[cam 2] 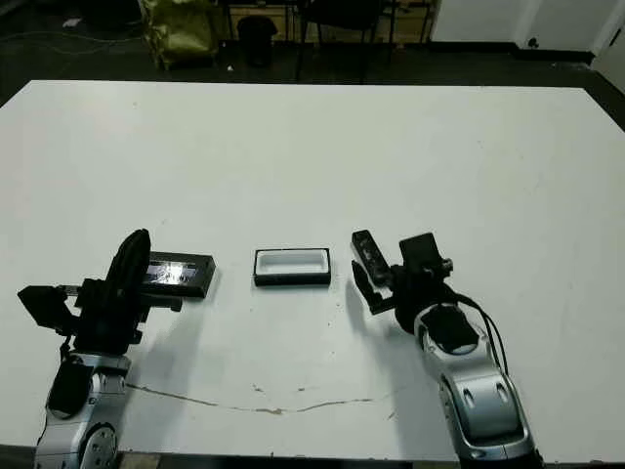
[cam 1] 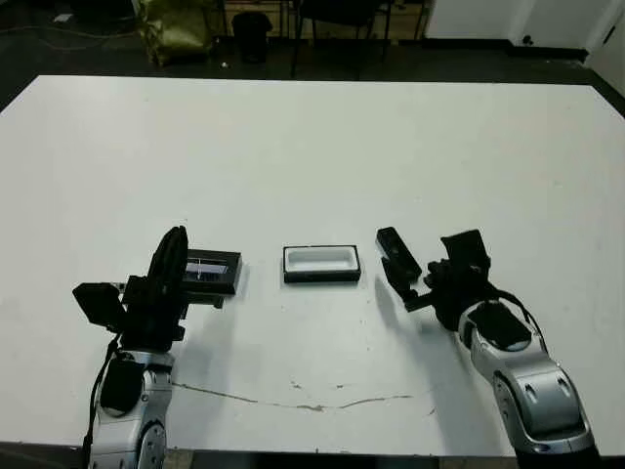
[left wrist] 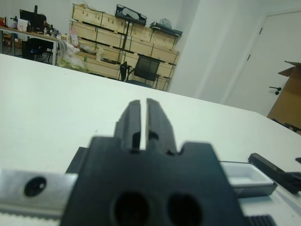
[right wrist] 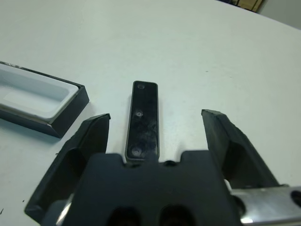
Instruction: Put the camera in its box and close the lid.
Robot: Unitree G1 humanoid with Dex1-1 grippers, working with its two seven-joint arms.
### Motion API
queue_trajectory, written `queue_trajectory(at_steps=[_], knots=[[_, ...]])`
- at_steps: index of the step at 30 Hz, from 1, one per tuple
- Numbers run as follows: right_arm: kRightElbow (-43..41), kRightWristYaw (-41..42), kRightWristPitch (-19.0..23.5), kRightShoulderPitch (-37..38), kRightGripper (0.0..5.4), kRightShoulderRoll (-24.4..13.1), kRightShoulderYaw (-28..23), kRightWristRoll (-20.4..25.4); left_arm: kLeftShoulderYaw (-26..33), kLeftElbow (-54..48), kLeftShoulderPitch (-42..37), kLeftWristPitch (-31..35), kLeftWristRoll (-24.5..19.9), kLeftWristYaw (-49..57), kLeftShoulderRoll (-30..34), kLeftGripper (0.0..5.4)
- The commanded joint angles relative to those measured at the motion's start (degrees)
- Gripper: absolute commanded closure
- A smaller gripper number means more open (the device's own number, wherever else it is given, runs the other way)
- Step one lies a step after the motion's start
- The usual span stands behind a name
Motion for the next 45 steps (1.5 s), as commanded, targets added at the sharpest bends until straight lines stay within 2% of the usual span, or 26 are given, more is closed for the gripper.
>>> queue_trajectory(at_steps=[1,2,4,6,10,13,16,18,25,31,35,42,45], knots=[[1.8,0.5,1.6,-0.6,0.4,-1.1,1.2,-1.3,0.2,0.1,0.7,1.3,-0.2,0.0,0.3,5.4],[1.9,0.4,2.1,-0.8,0.21,-0.9,1.3,-1.2,0.2,0.4,0.6,1.0,-0.3,-0.2,0.3,5.4],[2.2,0.2,3.0,-0.8,0.25,0.1,0.9,-0.6,0.2,0.7,0.6,0.6,-0.2,-0.3,0.1,5.4],[2.9,0.3,3.8,-1.0,0.54,0.9,0.6,0.1,0.1,1.1,0.5,0.0,0.3,-0.2,0.1,5.4],[3.8,0.3,6.0,-1.4,0.73,1.7,0.8,0.5,-0.1,0.0,0.8,1.2,0.8,1.0,-0.2,5.4],[4.8,0.4,6.5,-1.3,1.34,2.3,0.9,0.6,-0.2,0.0,0.8,1.1,0.7,0.7,0.0,5.4],[6.0,-0.3,10.4,-1.2,1.3,5.0,-1.6,3.2,-0.1,0.2,0.7,0.8,0.4,0.4,0.0,5.4],[6.7,-1.0,11.6,-0.8,1.38,6.3,-2.5,3.9,-0.2,0.2,0.8,0.3,1.1,0.7,0.0,5.4],[9.4,-4.0,10.3,1.4,2.83,9.4,-3.8,3.8,-0.2,-0.4,0.7,1.1,0.6,0.3,0.3,5.4],[11.9,-9.4,9.1,3.4,4.19,15.0,-7.8,4.6,-0.1,-1.4,0.8,2.1,0.8,1.1,0.2,5.4],[11.7,-10.1,7.0,4.5,4.74,14.8,-6.5,3.4,-0.1,-2.7,1.3,3.7,0.5,1.2,0.3,5.4],[9.8,-9.2,6.5,5.3,4.76,13.7,-5.7,3.4,-0.1,-3.9,1.5,5.4,0.6,2.0,0.2,5.4],[8.3,-7.8,6.4,5.2,4.76,11.3,-4.7,2.9,-0.1,-3.7,1.3,5.4,0.0,1.4,0.2,5.4]])
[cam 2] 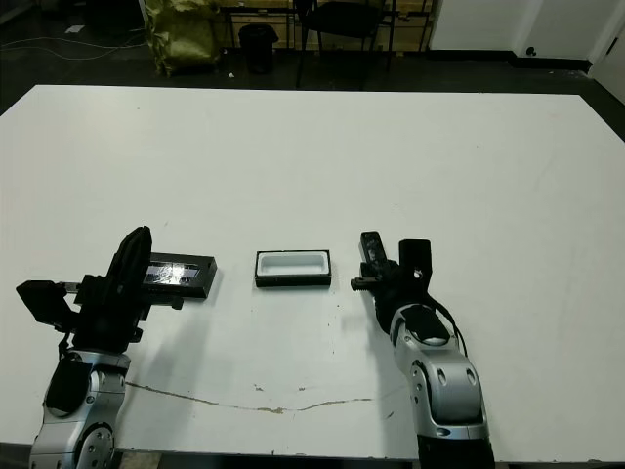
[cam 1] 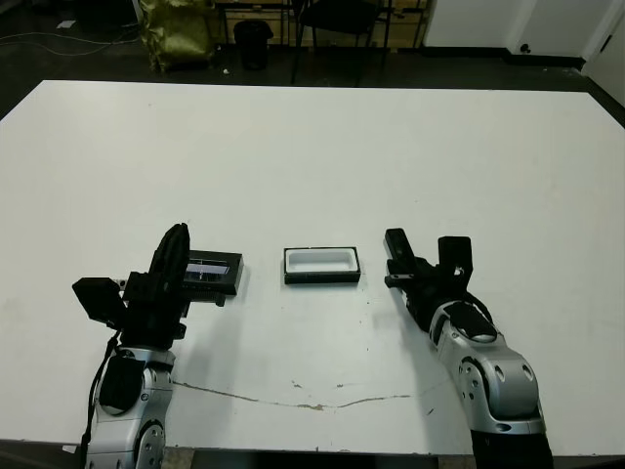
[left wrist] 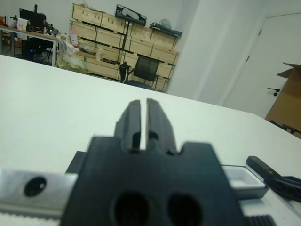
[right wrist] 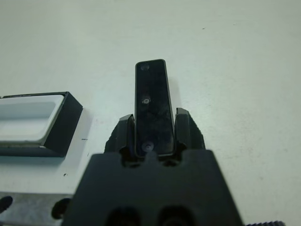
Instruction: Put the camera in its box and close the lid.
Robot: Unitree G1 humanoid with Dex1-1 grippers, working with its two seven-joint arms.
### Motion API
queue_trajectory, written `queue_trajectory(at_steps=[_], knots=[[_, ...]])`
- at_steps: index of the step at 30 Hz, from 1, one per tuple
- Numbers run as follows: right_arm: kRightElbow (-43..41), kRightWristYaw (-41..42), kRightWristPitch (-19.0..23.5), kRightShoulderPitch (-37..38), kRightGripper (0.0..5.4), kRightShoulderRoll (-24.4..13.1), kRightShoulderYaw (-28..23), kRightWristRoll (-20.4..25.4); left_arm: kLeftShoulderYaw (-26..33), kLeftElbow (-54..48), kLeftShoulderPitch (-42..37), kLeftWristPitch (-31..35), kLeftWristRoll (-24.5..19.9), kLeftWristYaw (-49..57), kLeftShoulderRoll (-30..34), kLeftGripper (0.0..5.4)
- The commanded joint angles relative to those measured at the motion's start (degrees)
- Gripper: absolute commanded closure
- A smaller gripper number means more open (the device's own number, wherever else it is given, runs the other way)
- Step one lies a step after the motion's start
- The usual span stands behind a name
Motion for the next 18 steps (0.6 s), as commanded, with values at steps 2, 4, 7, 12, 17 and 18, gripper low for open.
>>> queue_trajectory(at_steps=[2,4,7,12,17,18], knots=[[0.5,1.2,4.4,4.1,4.76,-3.6,1.1,-0.8,0.2,0.7,0.6,0.8,-0.3,-0.2,0.3,5.4],[-0.4,3.0,3.4,4.0,4.76,-5.1,0.5,0.3,0.1,1.0,0.5,0.3,0.1,-0.1,0.2,5.4],[-1.5,6.2,1.3,3.4,4.76,-6.9,-1.6,2.5,0.1,1.8,0.3,-0.9,0.6,-0.4,0.2,5.4],[-2.0,11.5,-3.2,0.6,4.76,-12.3,-3.0,3.2,0.0,3.0,0.0,-2.7,1.6,-0.4,0.1,5.4],[-2.7,16.0,-1.6,-4.9,4.76,-17.6,-4.7,4.9,-0.1,2.6,0.0,-1.8,0.6,-0.7,0.0,5.4],[-2.7,17.0,-1.4,-6.1,4.76,-18.9,-4.6,4.9,0.0,3.0,-0.1,-2.3,0.6,-1.1,0.1,5.4]])
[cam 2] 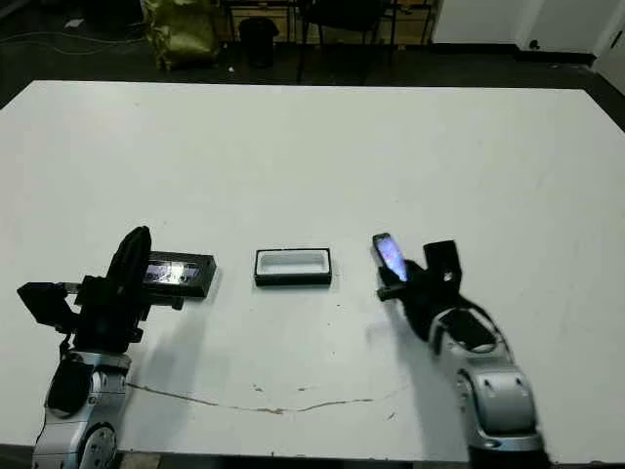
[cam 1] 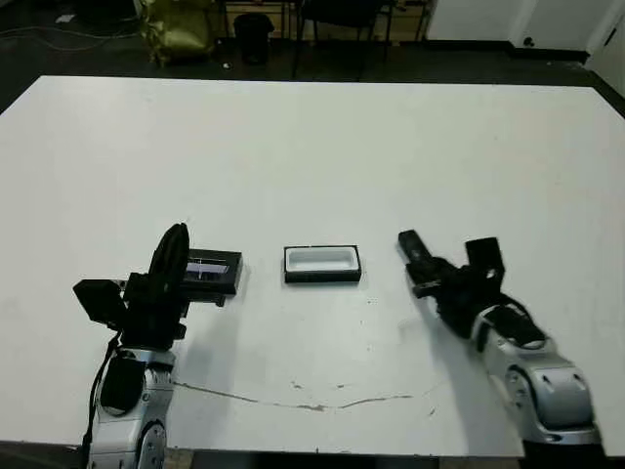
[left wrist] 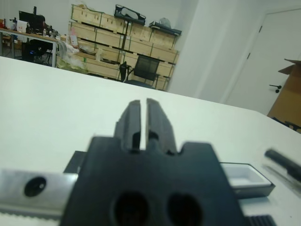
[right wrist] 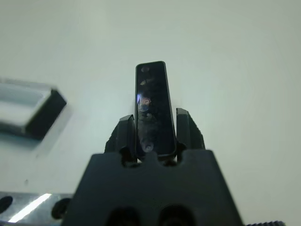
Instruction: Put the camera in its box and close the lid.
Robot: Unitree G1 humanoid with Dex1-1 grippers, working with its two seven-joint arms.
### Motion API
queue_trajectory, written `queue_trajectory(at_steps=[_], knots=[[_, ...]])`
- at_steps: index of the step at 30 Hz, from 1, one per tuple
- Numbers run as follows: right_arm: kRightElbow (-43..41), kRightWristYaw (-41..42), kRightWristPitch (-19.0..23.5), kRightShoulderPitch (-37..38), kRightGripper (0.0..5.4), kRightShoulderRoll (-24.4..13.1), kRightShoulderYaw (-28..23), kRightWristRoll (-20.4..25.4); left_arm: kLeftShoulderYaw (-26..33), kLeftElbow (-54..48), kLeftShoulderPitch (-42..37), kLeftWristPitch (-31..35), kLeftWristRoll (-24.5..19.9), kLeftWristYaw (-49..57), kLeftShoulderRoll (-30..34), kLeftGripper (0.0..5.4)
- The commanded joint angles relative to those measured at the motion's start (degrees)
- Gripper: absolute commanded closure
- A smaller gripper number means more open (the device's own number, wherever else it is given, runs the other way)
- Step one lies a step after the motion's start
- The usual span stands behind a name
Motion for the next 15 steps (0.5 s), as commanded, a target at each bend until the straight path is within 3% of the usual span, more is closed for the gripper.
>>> queue_trajectory(at_steps=[1,7,15], knots=[[0.3,3.3,1.4,-3.7,4.76,-4.0,-0.3,1.1,0.4,1.4,0.2,-0.3,0.1,-0.5,0.4,5.4],[6.5,13.1,-2.7,-12.0,4.76,-11.2,3.2,0.5,0.1,-1.3,1.5,2.9,0.2,1.6,-0.1,5.4],[15.7,26.2,-11.1,-21.9,4.76,-15.2,9.6,-1.1,0.3,0.0,1.3,1.4,0.5,0.7,0.2,5.4]])
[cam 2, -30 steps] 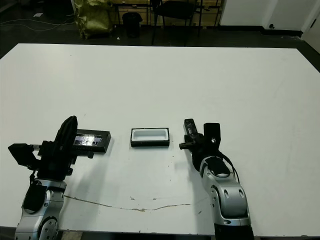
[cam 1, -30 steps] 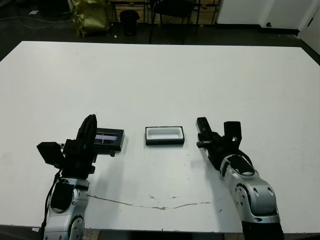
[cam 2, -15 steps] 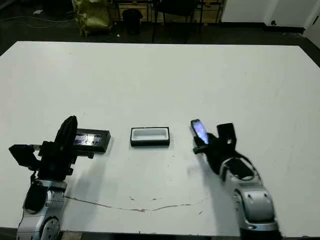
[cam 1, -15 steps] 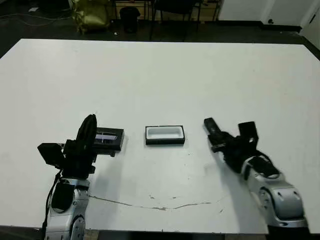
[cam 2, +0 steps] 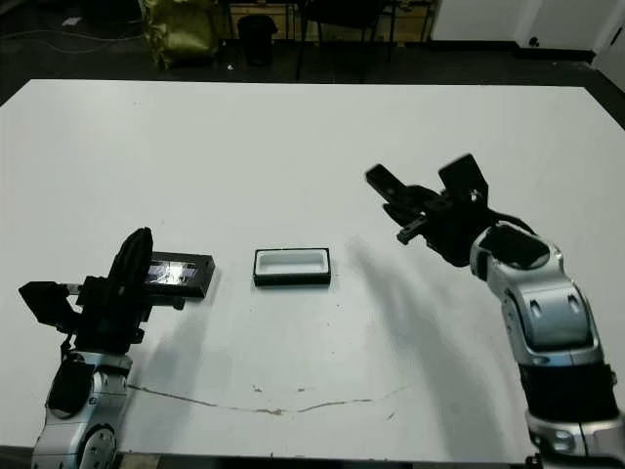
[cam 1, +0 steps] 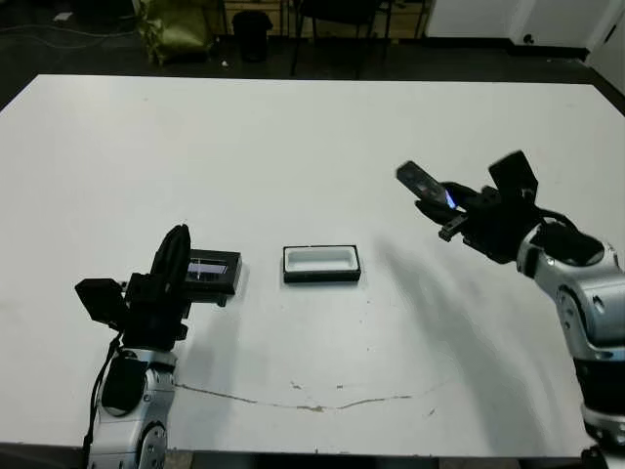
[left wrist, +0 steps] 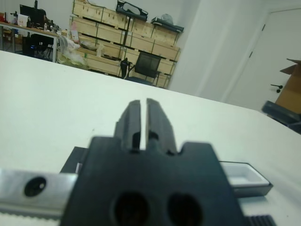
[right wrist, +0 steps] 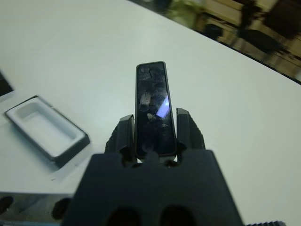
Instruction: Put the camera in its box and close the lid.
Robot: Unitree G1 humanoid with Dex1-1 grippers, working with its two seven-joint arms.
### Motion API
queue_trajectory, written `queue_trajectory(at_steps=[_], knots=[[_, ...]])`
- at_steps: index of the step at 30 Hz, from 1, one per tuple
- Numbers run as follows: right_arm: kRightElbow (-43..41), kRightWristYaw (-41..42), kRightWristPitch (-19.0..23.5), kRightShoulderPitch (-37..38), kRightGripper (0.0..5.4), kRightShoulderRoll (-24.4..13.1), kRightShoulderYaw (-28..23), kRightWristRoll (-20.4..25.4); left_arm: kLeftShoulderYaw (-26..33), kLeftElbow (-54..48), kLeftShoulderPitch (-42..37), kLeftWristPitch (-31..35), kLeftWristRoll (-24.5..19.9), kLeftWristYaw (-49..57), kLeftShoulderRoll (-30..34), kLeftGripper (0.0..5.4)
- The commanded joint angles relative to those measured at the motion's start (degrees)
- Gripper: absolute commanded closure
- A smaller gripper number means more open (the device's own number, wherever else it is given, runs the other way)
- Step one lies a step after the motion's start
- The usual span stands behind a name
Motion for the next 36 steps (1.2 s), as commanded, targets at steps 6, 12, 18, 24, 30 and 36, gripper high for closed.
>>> queue_trajectory(at_steps=[6,12,18,24,30,36], knots=[[10.3,10.0,-9.2,-10.0,4.76,-1.2,7.1,-4.3,0.4,1.1,0.8,0.0,1.1,0.5,0.2,5.4],[17.1,15.5,-7.3,-15.2,4.76,1.3,8.8,-2.7,0.2,-0.9,1.5,2.5,0.9,1.7,0.2,5.4],[21.9,19.1,-9.2,-18.1,4.76,3.2,9.9,-3.6,0.0,-1.6,1.8,3.1,1.4,2.1,0.3,5.4],[27.1,22.9,-13.0,-20.2,4.76,4.4,11.6,-5.1,0.2,0.0,1.2,1.4,0.8,0.6,0.4,5.4],[28.9,26.2,-15.4,-21.0,4.76,5.5,13.2,-5.8,0.5,2.0,0.4,-1.2,0.7,-0.6,0.4,5.4],[29.1,29.8,-13.1,-21.4,4.76,6.2,14.9,-5.9,0.4,2.3,0.0,-1.2,0.6,-0.7,0.3,5.4]])
